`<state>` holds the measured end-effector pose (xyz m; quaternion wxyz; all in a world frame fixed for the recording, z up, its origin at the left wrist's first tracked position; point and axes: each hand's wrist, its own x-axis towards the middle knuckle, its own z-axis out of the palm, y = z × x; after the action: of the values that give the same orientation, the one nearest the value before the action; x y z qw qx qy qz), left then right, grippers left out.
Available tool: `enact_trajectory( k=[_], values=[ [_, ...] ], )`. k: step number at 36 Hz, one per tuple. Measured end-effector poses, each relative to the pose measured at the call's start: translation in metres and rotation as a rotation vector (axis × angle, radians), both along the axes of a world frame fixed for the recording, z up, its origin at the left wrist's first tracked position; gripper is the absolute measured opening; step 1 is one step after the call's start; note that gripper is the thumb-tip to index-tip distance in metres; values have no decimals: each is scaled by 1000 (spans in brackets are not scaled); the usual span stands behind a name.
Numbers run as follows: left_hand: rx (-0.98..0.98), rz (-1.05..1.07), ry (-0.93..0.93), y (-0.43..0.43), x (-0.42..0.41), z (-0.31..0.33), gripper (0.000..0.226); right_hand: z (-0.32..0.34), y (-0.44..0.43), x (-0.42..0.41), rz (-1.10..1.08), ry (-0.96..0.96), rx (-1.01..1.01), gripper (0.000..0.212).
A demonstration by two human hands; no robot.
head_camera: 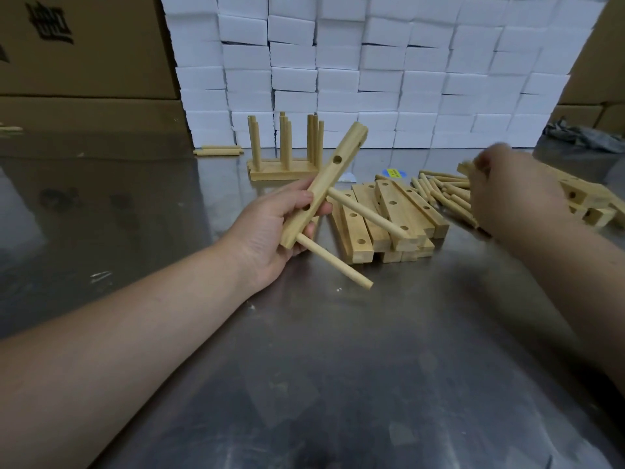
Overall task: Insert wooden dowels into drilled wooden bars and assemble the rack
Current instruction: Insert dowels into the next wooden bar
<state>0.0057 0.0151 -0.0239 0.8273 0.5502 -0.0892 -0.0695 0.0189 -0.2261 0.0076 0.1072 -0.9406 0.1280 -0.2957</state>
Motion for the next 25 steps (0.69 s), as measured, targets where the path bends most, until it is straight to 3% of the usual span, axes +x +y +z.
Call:
enact_trajectory(
  k=[4, 11, 14, 17, 25],
  values=[
    [11, -51, -17, 2, 1, -1, 28, 7, 17, -21, 329, -221, 174, 28],
    [32, -98, -24, 4, 4, -3, 30, 1, 32, -33, 611, -128, 280, 23],
    [81, -135, -50, 5, 4, -4, 43, 0, 35, -35, 664, -92, 314, 32],
    [117, -165, -78, 5, 4, -4, 56, 1, 37, -35, 667, -80, 324, 28],
    [134, -239, -120, 4, 2, -2, 58, 0, 39, -35, 661, -74, 344, 19]
  ],
)
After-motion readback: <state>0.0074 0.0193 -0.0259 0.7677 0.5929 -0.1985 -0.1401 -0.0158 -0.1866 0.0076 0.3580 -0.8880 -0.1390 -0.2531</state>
